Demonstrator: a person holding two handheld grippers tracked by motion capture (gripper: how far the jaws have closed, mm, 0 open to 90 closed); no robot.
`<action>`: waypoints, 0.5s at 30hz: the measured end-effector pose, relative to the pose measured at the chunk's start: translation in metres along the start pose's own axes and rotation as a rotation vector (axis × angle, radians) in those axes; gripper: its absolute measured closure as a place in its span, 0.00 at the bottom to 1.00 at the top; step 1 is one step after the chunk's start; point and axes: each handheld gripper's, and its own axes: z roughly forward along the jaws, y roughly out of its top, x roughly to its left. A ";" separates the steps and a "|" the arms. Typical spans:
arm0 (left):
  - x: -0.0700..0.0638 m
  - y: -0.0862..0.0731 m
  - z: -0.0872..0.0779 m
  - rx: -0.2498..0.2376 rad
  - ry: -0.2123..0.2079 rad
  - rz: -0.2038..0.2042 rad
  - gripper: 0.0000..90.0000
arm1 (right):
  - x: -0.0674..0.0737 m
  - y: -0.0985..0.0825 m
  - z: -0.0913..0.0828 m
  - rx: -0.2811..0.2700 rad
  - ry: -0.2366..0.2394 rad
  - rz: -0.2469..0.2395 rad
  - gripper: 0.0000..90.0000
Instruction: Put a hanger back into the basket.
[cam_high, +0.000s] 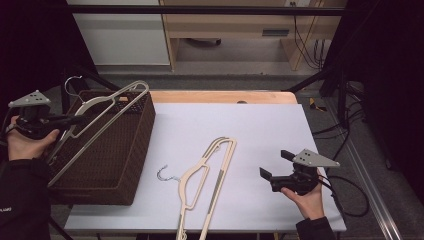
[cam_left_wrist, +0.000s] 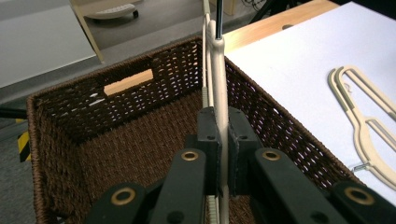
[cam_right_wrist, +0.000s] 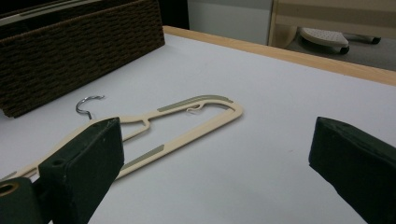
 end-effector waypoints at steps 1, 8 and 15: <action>0.001 0.000 0.001 0.013 0.008 0.008 0.95 | 0.000 0.000 0.000 0.003 0.003 -0.001 0.04; 0.007 -0.009 0.012 0.083 0.032 0.022 0.95 | -0.001 -0.001 0.002 0.010 0.003 0.001 0.04; 0.006 -0.032 0.032 0.099 0.028 -0.024 0.95 | 0.000 -0.003 0.005 0.017 0.006 -0.002 0.04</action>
